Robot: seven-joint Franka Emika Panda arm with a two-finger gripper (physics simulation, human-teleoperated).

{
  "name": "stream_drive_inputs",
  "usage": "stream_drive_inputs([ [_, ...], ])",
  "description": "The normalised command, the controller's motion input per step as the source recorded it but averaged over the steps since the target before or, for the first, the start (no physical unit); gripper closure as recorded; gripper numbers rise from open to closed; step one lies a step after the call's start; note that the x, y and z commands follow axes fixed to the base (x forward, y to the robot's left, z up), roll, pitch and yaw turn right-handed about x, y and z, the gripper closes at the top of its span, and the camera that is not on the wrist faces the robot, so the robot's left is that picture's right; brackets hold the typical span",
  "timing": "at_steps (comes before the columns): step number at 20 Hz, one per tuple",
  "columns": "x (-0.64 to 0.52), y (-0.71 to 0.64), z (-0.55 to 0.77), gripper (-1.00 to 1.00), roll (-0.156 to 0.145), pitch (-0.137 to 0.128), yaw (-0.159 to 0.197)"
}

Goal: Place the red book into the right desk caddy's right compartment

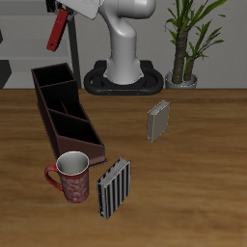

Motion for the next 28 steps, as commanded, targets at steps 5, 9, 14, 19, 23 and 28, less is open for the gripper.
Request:
stream_drive_inputs([
  [5,-0.02,0.15,-0.05,1.0,0.014,-0.004,-0.041],
  [9,0.02,-0.05,-0.16,1.0,-0.011,0.012,-0.01],
  [14,0.01,-0.19,-0.2,1.0,-0.035,0.024,-0.054],
  [19,0.04,-0.02,-0.1,1.0,-0.004,0.011,-0.026],
  [23,0.03,0.02,-0.09,1.0,-0.006,0.003,-0.046],
  [28,0.04,0.14,-0.08,1.0,0.041,-0.006,-0.012],
])
